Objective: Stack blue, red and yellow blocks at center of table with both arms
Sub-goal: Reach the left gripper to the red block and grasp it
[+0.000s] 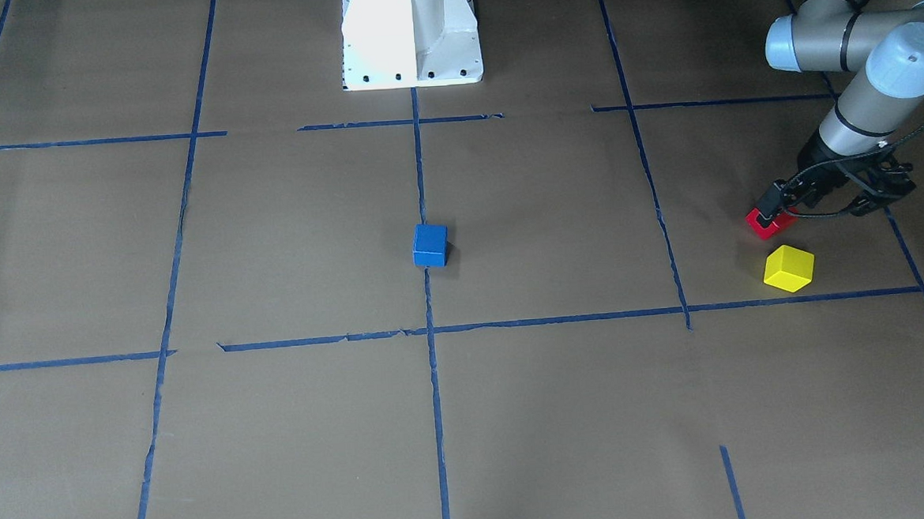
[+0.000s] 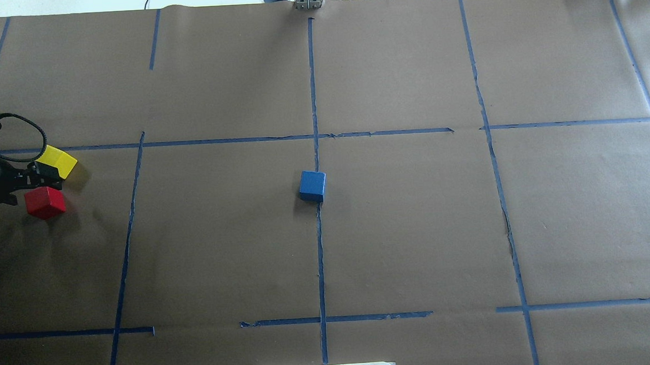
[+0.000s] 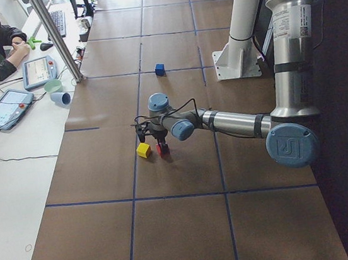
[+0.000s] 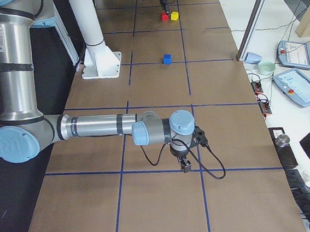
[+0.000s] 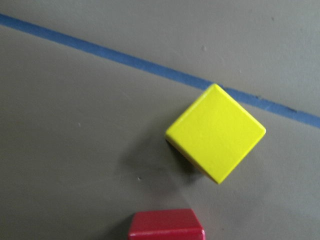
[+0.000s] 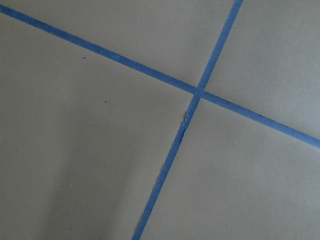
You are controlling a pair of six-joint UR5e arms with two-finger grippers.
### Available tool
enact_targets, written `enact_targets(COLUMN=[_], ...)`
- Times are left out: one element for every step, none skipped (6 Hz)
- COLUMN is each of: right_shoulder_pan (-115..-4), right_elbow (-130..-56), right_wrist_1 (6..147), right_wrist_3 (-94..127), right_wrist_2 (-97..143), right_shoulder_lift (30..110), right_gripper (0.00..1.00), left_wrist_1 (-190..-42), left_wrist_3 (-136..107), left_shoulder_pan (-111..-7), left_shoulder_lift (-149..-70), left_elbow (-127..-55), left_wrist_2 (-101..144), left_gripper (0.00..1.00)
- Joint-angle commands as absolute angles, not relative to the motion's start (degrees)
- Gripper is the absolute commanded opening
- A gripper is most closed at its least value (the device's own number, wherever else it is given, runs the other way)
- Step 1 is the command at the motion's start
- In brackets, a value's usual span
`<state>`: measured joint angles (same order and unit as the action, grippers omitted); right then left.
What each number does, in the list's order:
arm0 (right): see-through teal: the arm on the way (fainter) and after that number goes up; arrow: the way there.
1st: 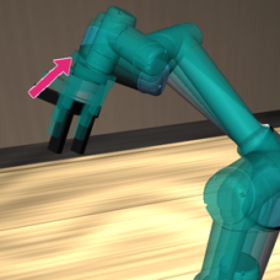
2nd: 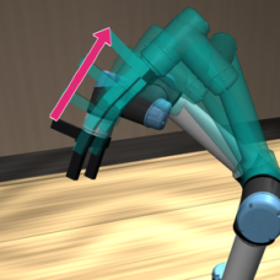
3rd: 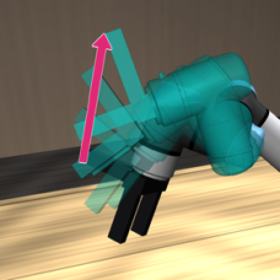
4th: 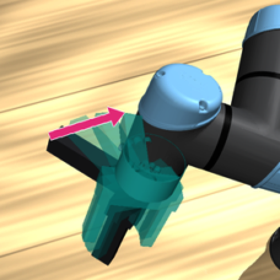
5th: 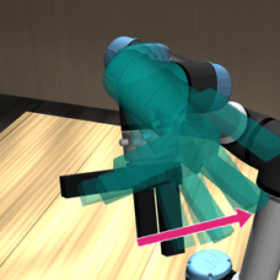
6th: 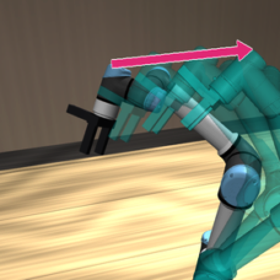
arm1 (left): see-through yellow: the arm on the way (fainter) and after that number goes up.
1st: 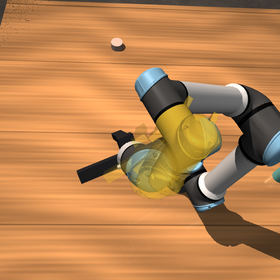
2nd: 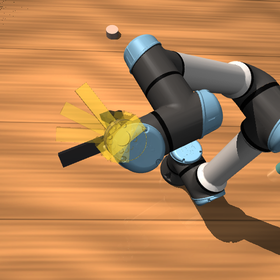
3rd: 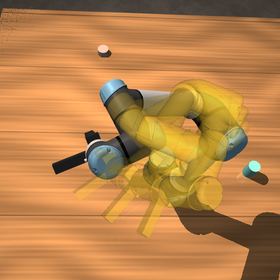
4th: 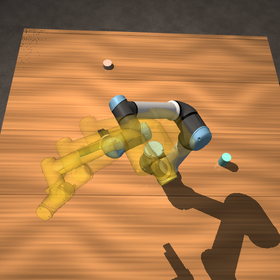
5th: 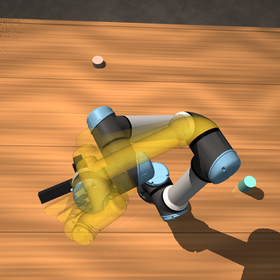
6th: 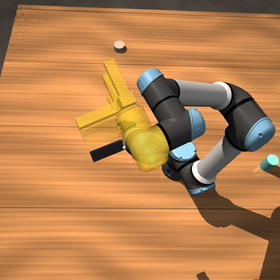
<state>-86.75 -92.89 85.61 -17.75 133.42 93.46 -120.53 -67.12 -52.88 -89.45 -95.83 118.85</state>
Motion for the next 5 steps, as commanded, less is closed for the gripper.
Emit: enact_targets(right_shoulder_pan=[-86.7,-86.7,-86.7,-86.7,-86.7], right_elbow=[-92.8,-92.8,-92.9,-92.9,-92.9], right_wrist_1=[85.6,85.6,85.6,85.6,85.6], right_wrist_3=[-17.8,-17.7,-17.7,-17.7,-17.7], right_wrist_2=[133.4,133.4,133.4,133.4,133.4], right_shoulder_lift=[93.5,93.5,93.5,93.5,93.5], right_gripper=[1.00,1.00,1.00,1.00,1.00], left_wrist_1=[-120.7,-121.4,-121.5,-121.5,-121.2], left_wrist_3=[-66.8,-67.0,-67.0,-66.5,-66.7], left_shoulder_pan=[-51.9,-51.8,-51.8,-51.7,-51.7], left_shoulder_lift=[-89.5,-89.6,-89.6,-89.9,-90.1], left_elbow=[-94.5,-93.2,-92.3,-92.5,-95.4], left_wrist_2=[118.8,118.8,118.8,118.9,119.6], left_gripper=[1.00,0.90,0.64,0.16,0.03])
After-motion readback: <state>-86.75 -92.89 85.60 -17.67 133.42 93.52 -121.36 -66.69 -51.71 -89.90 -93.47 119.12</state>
